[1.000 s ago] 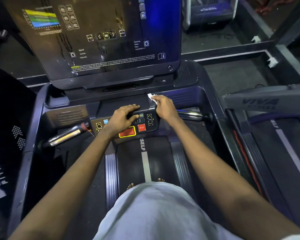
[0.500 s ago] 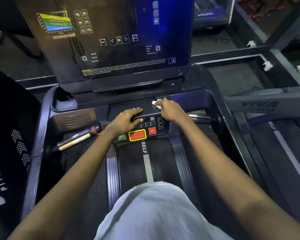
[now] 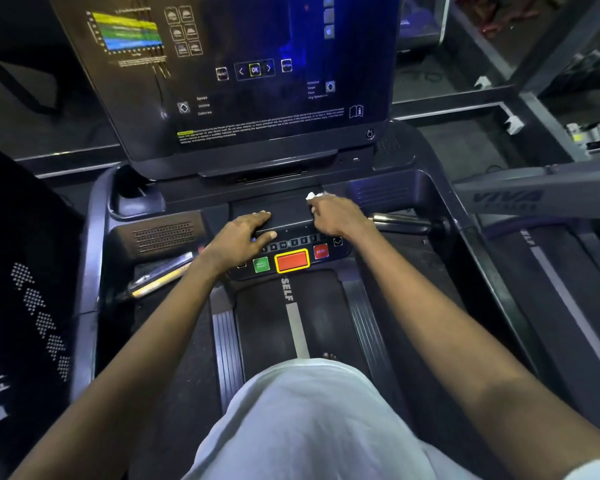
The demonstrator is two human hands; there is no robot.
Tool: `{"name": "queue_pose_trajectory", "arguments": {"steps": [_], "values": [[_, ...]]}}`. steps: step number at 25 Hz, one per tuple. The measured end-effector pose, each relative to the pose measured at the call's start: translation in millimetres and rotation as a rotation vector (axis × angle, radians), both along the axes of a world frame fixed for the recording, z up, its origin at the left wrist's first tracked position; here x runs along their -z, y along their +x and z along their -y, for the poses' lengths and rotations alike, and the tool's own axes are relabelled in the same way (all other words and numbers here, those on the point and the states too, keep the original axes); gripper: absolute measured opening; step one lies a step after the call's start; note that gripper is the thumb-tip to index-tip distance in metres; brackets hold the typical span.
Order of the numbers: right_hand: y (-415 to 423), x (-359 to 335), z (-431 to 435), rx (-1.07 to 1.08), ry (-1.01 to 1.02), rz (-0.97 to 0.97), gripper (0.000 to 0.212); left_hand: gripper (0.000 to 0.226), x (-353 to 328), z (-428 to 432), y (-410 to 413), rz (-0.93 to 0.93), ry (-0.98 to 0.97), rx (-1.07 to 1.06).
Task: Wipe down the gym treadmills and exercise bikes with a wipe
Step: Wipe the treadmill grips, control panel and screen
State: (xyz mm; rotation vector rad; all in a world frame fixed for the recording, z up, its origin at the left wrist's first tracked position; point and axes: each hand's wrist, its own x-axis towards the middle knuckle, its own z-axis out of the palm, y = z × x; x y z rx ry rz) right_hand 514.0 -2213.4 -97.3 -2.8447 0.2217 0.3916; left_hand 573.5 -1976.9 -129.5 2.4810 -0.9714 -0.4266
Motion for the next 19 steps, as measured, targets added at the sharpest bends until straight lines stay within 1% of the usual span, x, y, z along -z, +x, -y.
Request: {"name": "queue_pose_trajectory", "arguments": {"steps": [2, 3, 5, 7, 10, 11, 12, 14, 17, 19], "values": [[0, 5, 2, 0.047, -0.046, 0.057, 0.039, 0.060, 0, 0, 0, 0.011, -0.015, 0.002], [-1, 7, 2, 0.080, -0.038, 0.074, 0.041, 0.060, 0, 0, -1, 0.017, -0.021, 0.002], [-5, 17, -3, 0.140, -0.002, 0.155, 0.042, 0.060, 1, -1, 0, 0.021, -0.027, 0.002], [-19, 29, -10, 0.215, 0.033, 0.288, 0.045, 0.060, 1, -1, 0, 0.028, -0.029, 0.005], [-56, 44, -28, 0.360, 0.130, 0.470, 0.051, 0.060, 3, 0, 1, 0.035, -0.042, 0.003], [-69, 50, -39, 0.388, 0.172, 0.499, 0.054, 0.060, 4, -1, 1, 0.034, -0.042, 0.005], [-82, 57, -53, 0.390, 0.215, 0.499, 0.057, 0.060, 4, -1, 2, 0.033, -0.038, 0.011], [-107, 72, -84, 0.327, 0.279, 0.449, 0.062, 0.060, 5, -1, 3, 0.022, -0.040, 0.020], [-126, 93, -103, 0.204, 0.249, 0.422, 0.064, 0.054, 6, -7, 2, 0.029, -0.087, 0.025], [-123, 93, -96, 0.211, 0.213, 0.442, 0.060, 0.050, 7, -18, -1, 0.088, -0.113, 0.043]]}}
